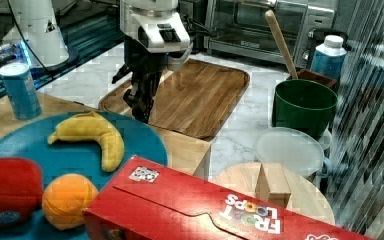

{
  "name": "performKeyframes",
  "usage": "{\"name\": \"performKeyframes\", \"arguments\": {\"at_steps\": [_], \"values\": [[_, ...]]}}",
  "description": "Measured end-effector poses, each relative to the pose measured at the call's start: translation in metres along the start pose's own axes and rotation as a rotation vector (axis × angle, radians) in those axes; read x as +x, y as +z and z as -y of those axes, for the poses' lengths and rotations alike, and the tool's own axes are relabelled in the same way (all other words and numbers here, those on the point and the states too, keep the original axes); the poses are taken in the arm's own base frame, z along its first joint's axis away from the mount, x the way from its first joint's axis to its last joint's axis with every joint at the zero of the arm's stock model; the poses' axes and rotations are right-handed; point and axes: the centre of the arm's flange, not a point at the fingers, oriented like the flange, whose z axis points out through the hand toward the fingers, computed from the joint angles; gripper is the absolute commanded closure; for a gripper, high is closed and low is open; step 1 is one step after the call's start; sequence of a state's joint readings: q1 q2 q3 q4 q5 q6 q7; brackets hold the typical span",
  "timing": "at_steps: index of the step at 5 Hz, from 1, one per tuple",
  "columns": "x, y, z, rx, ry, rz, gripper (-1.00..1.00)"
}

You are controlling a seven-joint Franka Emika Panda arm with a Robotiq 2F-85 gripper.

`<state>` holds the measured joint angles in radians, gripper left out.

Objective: Close the drawer.

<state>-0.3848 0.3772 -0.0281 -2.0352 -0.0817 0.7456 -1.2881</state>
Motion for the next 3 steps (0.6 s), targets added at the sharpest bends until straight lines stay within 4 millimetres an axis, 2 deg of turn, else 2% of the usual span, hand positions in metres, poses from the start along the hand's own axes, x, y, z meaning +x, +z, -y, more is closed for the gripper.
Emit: {"name": "performKeyframes", "arguments": {"at_steps": [3], "values": [[0.0018, 0.0001, -0.0008, 0.003, -0.001, 0.008, 1.0]]}}
